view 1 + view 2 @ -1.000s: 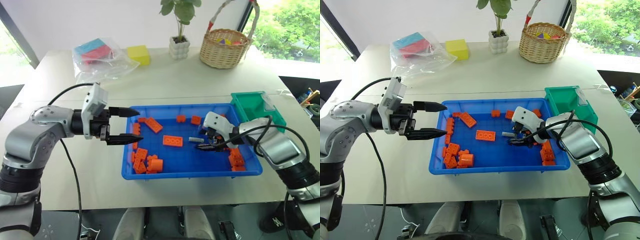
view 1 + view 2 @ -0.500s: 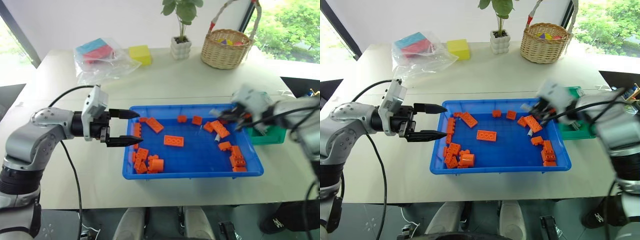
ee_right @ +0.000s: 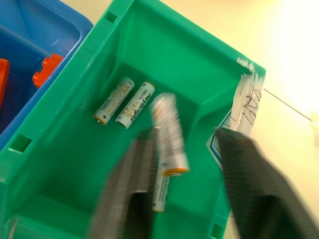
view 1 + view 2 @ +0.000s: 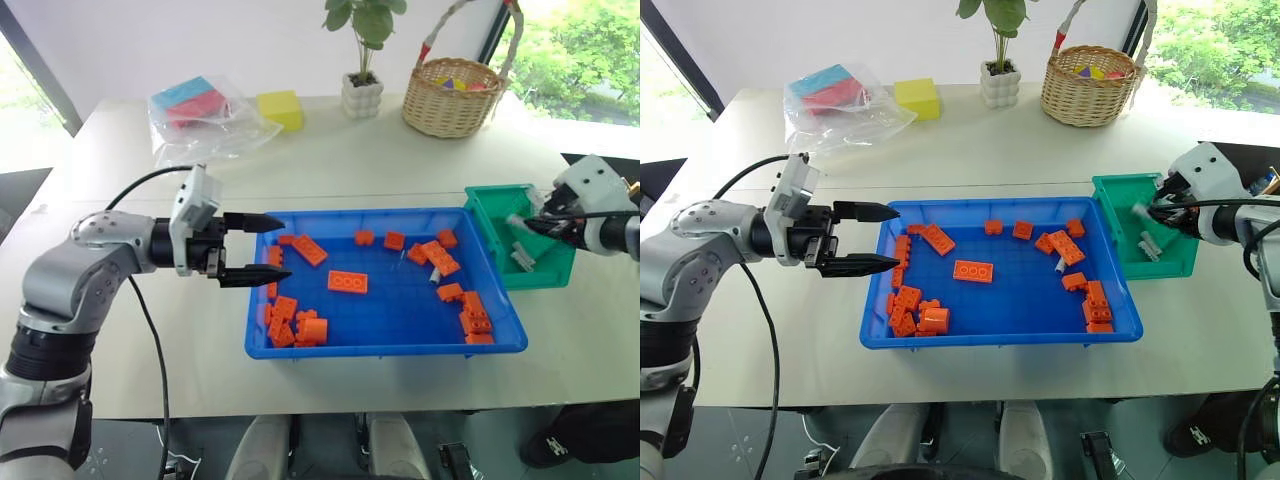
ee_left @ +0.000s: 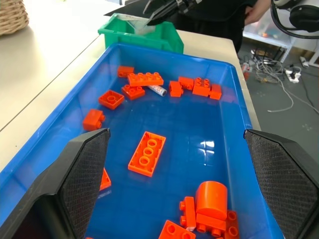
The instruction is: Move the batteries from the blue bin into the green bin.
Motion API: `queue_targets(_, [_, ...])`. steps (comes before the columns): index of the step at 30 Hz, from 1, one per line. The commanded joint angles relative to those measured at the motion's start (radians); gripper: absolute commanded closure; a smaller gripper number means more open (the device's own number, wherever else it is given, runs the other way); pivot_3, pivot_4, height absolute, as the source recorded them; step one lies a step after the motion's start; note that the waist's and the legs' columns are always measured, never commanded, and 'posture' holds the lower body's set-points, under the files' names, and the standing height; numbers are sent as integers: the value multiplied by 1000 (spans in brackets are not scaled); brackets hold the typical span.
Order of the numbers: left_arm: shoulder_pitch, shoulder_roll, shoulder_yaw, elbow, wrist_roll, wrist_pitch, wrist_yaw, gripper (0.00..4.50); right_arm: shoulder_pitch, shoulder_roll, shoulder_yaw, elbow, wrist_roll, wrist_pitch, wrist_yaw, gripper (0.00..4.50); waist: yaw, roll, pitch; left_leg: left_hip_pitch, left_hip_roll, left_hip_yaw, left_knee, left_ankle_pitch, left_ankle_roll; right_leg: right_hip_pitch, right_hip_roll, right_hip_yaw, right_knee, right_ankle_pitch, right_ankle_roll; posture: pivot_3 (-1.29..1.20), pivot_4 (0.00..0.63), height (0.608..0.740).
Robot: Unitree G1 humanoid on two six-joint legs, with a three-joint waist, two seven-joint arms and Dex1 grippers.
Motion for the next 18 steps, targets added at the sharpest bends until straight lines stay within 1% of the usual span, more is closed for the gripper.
queue_targets(1, [-17,5,14,-6,0,-17,-6,0,-40,3,-42,-33,9,-5,-20,545,1,0,0,0,0,0,0,0,0,0,0,0,0,0,0,0,150,702])
queue_targets(4, [-17,8,17,-5,1,-17,-8,0,-104,27,-41,-81,40,37,-27,545,-5,0,0,0,0,0,0,0,0,0,0,0,0,0,0,0,150,702])
queue_targets(7, [-14,10,21,-9,1,-14,-5,0,-148,66,-26,-185,76,123,-42,545,-12,0,0,0,0,0,0,0,0,0,0,0,0,0,0,0,150,702])
queue_targets(8, [-14,10,22,-9,1,-14,-4,0,-158,95,-23,-231,98,176,-57,545,-14,0,0,0,0,-1,0,0,0,0,0,0,0,0,0,0,150,702])
queue_targets(10, [-15,9,24,-9,1,-12,1,0,-160,146,-11,-320,125,264,-89,545,-16,0,0,0,0,-1,0,0,0,0,0,0,0,0,0,0,150,702])
queue_targets(12, [-13,7,25,-13,0,-10,7,0,-146,197,-3,-391,133,349,-137,6,-14,0,0,0,0,-1,0,0,0,0,0,0,0,0,0,0,150,702])
queue_targets(14, [-10,6,27,-18,-3,-7,12,0,-128,248,0,-441,124,423,-199,6,-11,0,0,0,0,-2,0,0,0,0,0,0,0,0,0,0,150,702])
queue_targets(18, [-4,6,30,-23,-5,-6,18,0,-89,350,-38,-489,133,549,-286,6,-8,0,0,-1,-1,-2,1,0,0,0,0,0,0,0,0,0,150,702])
